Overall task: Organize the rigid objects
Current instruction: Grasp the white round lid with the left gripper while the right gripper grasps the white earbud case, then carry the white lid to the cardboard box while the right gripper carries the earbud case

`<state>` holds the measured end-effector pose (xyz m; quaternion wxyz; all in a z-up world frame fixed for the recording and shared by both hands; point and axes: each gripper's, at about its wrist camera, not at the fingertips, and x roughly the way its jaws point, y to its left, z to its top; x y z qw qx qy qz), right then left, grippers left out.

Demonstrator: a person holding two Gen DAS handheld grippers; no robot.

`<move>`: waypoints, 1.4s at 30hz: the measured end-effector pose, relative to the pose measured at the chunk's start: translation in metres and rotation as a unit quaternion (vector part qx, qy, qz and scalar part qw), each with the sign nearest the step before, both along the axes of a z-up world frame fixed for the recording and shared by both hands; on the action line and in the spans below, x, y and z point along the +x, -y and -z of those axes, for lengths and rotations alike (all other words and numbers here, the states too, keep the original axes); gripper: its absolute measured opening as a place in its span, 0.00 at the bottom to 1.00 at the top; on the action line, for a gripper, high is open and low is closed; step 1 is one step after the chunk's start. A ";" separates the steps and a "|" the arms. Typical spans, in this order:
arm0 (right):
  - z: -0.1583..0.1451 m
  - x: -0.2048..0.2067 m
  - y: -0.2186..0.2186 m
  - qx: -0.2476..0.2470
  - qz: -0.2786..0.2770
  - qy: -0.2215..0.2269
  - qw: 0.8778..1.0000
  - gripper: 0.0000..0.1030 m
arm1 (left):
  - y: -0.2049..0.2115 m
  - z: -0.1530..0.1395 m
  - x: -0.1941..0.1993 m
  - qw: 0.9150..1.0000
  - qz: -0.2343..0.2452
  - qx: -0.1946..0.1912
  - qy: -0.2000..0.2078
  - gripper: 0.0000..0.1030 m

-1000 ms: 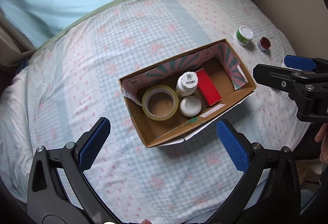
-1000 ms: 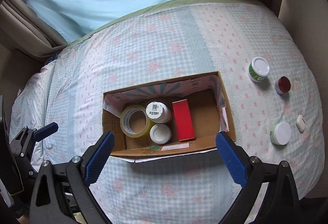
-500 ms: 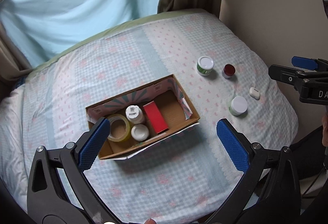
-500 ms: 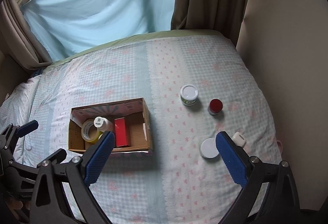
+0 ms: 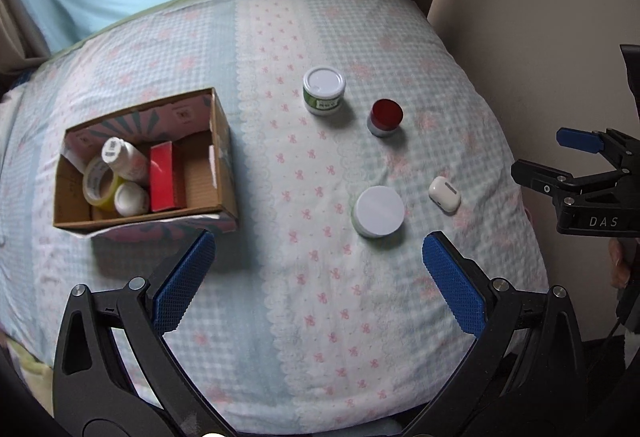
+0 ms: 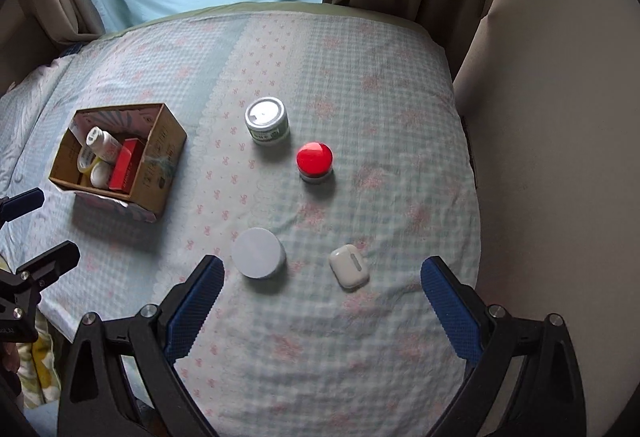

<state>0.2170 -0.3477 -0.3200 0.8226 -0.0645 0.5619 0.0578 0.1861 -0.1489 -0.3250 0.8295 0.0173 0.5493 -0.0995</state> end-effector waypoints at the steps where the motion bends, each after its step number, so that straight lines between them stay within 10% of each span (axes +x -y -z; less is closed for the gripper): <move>1: 0.010 0.002 0.008 0.002 -0.008 -0.003 1.000 0.95 | 0.011 0.011 0.000 1.000 0.000 0.003 -0.006 1.00; 21: 0.198 0.027 0.044 -0.012 -0.146 -0.080 0.986 0.60 | 0.109 0.195 0.060 0.995 -0.006 0.038 -0.095 1.00; 27: 0.209 0.020 0.041 -0.012 -0.176 -0.047 0.983 0.45 | 0.119 0.214 0.062 0.995 0.008 0.062 -0.078 0.90; 30: 0.212 0.015 0.035 -0.017 -0.194 -0.037 0.980 0.40 | 0.120 0.218 0.062 0.995 0.013 0.074 -0.072 0.69; 42: 0.213 0.010 0.040 0.001 -0.162 -0.033 0.986 0.40 | 0.120 0.215 0.065 0.994 0.021 0.075 -0.078 0.67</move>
